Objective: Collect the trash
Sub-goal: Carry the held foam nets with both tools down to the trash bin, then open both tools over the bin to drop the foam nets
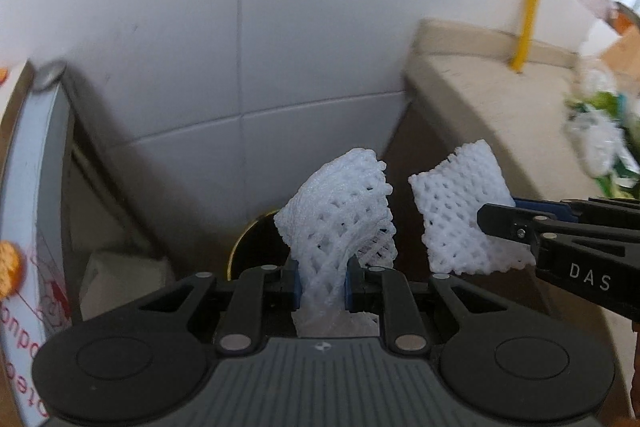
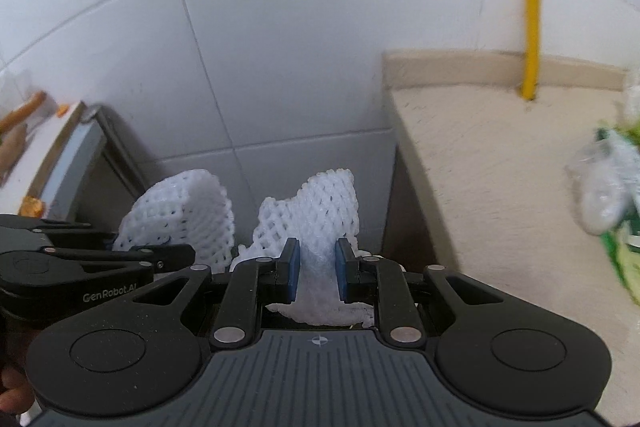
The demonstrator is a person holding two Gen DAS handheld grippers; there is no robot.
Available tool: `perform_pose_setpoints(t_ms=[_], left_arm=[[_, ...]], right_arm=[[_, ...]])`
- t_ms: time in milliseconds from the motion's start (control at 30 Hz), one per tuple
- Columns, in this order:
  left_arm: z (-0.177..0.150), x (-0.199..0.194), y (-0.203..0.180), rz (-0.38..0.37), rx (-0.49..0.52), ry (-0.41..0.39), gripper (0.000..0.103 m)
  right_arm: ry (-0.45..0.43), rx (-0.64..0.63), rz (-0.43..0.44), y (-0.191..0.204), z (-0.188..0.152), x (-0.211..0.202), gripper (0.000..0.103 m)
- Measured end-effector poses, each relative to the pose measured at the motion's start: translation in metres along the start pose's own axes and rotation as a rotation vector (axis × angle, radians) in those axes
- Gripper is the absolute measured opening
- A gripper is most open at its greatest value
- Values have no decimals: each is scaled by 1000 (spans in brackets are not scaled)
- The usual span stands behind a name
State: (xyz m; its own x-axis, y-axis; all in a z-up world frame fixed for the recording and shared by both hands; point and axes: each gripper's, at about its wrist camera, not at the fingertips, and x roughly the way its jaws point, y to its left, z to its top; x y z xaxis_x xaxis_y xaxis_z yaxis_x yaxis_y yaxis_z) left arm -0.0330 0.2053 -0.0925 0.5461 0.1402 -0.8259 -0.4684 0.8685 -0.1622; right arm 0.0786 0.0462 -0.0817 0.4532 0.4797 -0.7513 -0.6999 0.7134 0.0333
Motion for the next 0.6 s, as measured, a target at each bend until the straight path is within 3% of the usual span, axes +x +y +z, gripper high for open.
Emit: perform_pose_setpoints(t_ms=[600], left_arm=[[-4, 69, 16, 136, -181, 121, 14]], right_arm=[[199, -81, 97, -3, 12, 100, 24]])
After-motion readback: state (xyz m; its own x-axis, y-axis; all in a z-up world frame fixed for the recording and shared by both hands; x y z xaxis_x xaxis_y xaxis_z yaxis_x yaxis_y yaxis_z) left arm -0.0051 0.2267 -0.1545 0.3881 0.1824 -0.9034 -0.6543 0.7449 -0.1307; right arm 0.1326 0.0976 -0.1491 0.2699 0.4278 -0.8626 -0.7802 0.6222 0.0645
